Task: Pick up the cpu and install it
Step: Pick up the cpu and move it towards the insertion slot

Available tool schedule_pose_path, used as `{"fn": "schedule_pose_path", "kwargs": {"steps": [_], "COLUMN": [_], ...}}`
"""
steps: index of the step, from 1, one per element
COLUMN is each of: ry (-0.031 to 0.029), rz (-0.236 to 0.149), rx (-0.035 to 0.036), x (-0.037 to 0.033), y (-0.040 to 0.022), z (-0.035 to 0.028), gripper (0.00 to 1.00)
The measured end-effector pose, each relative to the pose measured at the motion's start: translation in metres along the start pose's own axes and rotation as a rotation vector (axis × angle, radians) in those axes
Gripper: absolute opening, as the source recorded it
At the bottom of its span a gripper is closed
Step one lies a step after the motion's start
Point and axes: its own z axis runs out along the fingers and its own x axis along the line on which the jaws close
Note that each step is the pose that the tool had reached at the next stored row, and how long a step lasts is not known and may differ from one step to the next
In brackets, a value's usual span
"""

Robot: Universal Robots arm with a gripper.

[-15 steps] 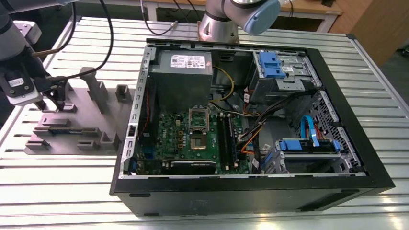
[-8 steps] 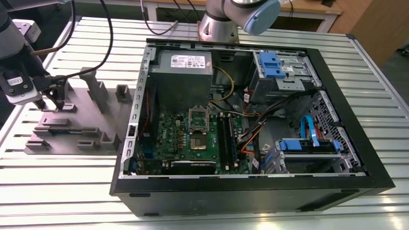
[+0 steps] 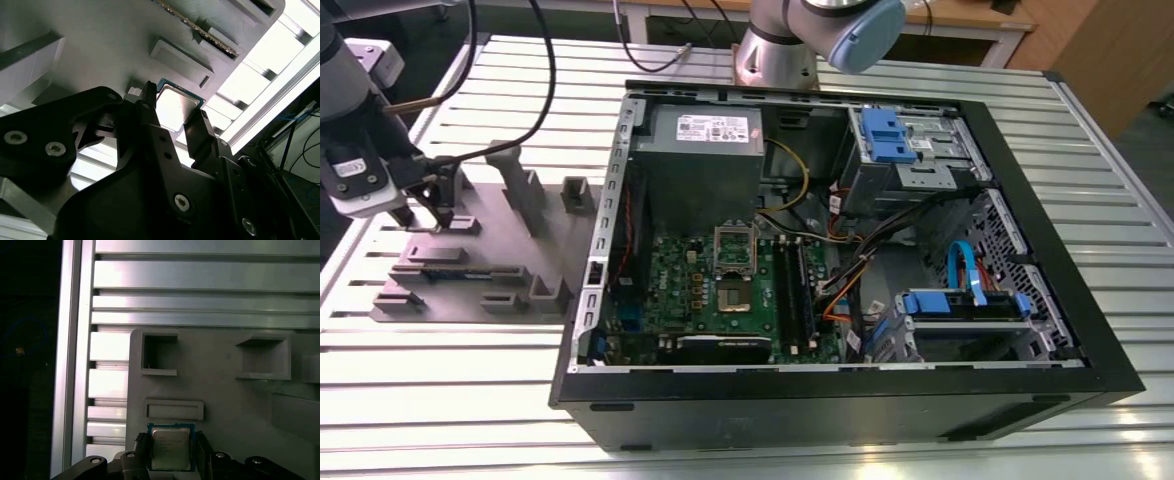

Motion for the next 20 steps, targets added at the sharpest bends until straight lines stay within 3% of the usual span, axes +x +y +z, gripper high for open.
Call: {"fn": "schedule_pose_path", "kwargs": {"steps": [20], "ry": [0.0000], "rz": [0.000], "rx": [0.0000], "x": [0.0001], "y": [0.0003], "z": [-0.0045], "gripper": [0.47]}}
